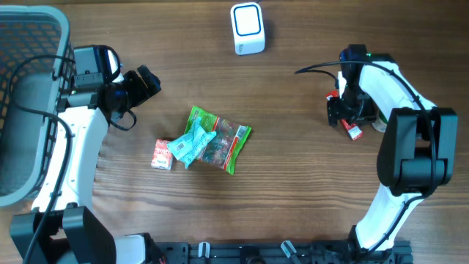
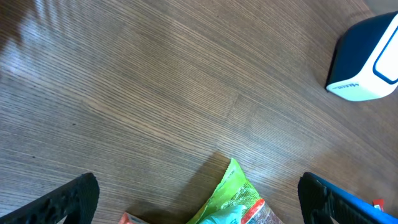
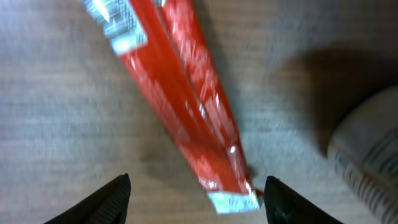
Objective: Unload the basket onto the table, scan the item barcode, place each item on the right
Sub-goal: 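Carry the red stick packet right and set it down near the jar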
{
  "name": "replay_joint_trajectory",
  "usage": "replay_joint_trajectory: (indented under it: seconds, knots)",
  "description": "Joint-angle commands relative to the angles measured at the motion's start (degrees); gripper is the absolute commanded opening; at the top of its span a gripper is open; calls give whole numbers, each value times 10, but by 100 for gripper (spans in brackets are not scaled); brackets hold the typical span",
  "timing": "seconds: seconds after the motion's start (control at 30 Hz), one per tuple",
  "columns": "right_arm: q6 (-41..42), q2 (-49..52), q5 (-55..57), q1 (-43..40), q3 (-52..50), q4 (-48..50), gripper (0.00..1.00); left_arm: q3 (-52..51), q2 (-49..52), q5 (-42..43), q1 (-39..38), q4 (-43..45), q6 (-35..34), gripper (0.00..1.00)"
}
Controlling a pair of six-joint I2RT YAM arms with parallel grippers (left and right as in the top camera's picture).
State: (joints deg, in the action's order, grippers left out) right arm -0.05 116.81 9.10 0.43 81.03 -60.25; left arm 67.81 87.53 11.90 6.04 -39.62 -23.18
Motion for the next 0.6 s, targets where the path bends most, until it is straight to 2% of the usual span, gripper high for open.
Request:
replay_joint_trajectory:
  seconds: [0.0, 0.1, 0.2, 0.37, 0.43, 0.57]
  knots:
    - [0, 2, -5, -3, 21, 9, 57, 9, -2, 5, -2, 2, 7, 100]
    - [0, 0, -108, 0, 58, 16, 48, 9, -2, 5, -2, 2, 7, 100]
    - [2, -1, -126, 5, 66, 37, 40, 9, -2, 5, -2, 2, 7, 100]
    - [3, 0, -145, 9, 48, 70, 17, 9, -2, 5, -2, 2, 7, 100]
    - [4, 0, -146, 10, 22, 89, 12, 9, -2, 5, -2, 2, 7, 100]
    - [5, 0, -113, 13, -46, 138, 12, 9, -2, 5, -2, 2, 7, 100]
